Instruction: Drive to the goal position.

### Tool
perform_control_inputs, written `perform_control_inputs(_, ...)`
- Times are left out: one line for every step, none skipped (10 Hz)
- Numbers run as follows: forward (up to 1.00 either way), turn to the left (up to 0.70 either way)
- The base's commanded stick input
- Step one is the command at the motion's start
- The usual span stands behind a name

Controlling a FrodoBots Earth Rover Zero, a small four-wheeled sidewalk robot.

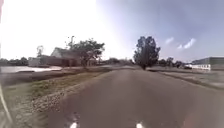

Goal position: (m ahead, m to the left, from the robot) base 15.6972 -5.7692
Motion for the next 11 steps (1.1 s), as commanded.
perform_control_inputs(0.70, -0.35)
perform_control_inputs(0.70, -0.35)
perform_control_inputs(0.70, -0.25)
perform_control_inputs(0.70, -0.03)
perform_control_inputs(0.70, 0.00)
perform_control_inputs(0.70, 0.00)
perform_control_inputs(0.70, 0.00)
perform_control_inputs(0.70, 0.00)
perform_control_inputs(0.70, 0.00)
perform_control_inputs(0.70, 0.00)
perform_control_inputs(0.70, 0.00)
